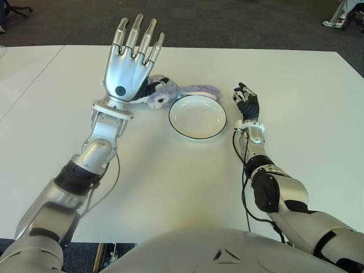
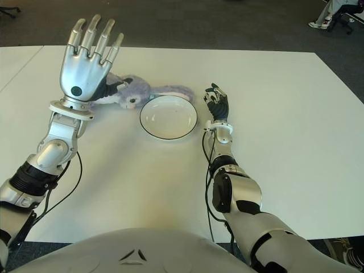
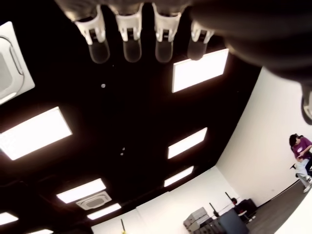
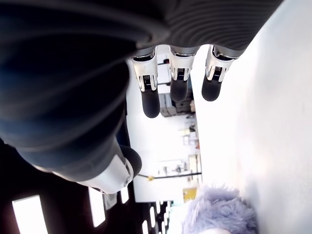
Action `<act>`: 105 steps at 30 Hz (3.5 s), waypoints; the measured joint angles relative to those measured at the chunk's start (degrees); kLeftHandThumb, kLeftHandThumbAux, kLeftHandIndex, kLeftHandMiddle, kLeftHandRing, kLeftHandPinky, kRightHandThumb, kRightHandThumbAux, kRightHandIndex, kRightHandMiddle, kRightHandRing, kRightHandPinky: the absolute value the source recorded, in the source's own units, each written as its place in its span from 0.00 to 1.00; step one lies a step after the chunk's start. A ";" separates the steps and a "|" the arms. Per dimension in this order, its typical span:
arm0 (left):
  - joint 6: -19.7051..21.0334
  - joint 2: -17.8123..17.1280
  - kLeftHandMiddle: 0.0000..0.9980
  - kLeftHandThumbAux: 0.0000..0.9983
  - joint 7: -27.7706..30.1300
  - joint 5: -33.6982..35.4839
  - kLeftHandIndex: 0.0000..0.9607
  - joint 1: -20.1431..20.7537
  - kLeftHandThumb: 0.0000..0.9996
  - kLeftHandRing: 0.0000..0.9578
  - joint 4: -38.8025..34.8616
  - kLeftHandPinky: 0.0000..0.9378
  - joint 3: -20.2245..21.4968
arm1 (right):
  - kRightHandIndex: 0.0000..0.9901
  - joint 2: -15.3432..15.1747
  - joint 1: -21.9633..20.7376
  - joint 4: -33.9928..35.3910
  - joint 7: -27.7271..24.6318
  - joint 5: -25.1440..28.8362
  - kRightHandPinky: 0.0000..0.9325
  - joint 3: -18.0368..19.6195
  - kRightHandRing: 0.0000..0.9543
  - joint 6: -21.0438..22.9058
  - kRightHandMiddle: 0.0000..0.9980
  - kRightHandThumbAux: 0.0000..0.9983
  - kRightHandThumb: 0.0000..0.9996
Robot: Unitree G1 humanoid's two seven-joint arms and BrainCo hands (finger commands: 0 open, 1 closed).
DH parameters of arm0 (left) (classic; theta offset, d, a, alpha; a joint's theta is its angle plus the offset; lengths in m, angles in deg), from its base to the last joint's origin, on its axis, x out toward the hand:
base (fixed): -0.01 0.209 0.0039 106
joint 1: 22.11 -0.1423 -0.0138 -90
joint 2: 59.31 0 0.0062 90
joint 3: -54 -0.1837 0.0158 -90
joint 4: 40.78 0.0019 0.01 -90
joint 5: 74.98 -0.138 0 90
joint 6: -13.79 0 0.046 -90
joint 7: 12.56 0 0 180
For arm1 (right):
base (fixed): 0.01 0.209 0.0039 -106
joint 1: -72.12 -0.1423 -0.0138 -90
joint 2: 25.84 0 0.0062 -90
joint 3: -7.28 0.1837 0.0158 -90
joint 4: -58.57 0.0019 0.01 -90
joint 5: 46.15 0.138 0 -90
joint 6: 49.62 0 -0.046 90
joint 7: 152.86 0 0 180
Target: Put the doll into the plate.
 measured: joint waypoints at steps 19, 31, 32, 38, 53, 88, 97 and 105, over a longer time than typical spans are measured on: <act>-15.88 -0.10 0.00 0.18 8.25 13.00 0.00 17.90 0.33 0.00 30.40 0.02 -1.10 | 0.36 -0.19 -0.10 -0.10 3.11 -1.67 0.00 -1.95 0.00 0.03 0.11 0.82 0.61; -25.60 1.05 0.00 0.18 10.45 15.92 0.00 28.51 0.34 0.00 56.38 0.00 -6.54 | 0.37 -0.22 -0.12 -0.11 2.06 -1.05 0.00 -1.39 0.00 0.02 0.11 0.81 0.63; -26.10 1.23 0.00 0.18 10.77 16.07 0.00 29.57 0.34 0.00 58.20 0.00 -6.95 | 0.36 -0.22 -0.12 -0.11 2.07 -1.05 0.00 -1.41 0.00 0.02 0.11 0.81 0.62; -27.99 2.70 0.00 0.21 11.56 17.10 0.00 34.85 0.35 0.00 67.14 0.00 -8.87 | 0.27 -0.30 -0.10 -0.13 3.70 -2.17 0.00 -2.29 0.00 -0.04 0.09 0.80 0.49; -30.49 7.26 0.00 0.25 10.91 25.16 0.00 37.51 0.40 0.00 77.22 0.00 -9.59 | 0.06 0.18 -4.16 -3.91 39.14 -21.75 0.02 -21.59 0.03 2.71 0.05 0.60 0.26; -41.55 -0.19 0.00 0.24 32.47 42.20 0.00 27.81 0.42 0.00 55.53 0.00 -6.53 | 0.09 -4.02 -3.67 -5.27 40.11 -19.92 0.08 -24.05 0.06 1.12 0.05 0.64 0.52; -39.60 -3.42 0.00 0.28 47.42 45.79 0.00 22.94 0.37 0.00 40.80 0.00 -6.00 | 0.11 -4.06 -3.64 -5.26 40.33 -19.92 0.17 -24.21 0.12 1.65 0.04 0.69 0.85; -36.31 -5.39 0.00 0.27 56.53 47.79 0.00 19.85 0.33 0.00 30.84 0.01 -4.37 | 0.13 -3.77 -3.60 -5.25 41.42 -19.93 0.32 -24.21 0.13 1.65 0.03 0.71 1.00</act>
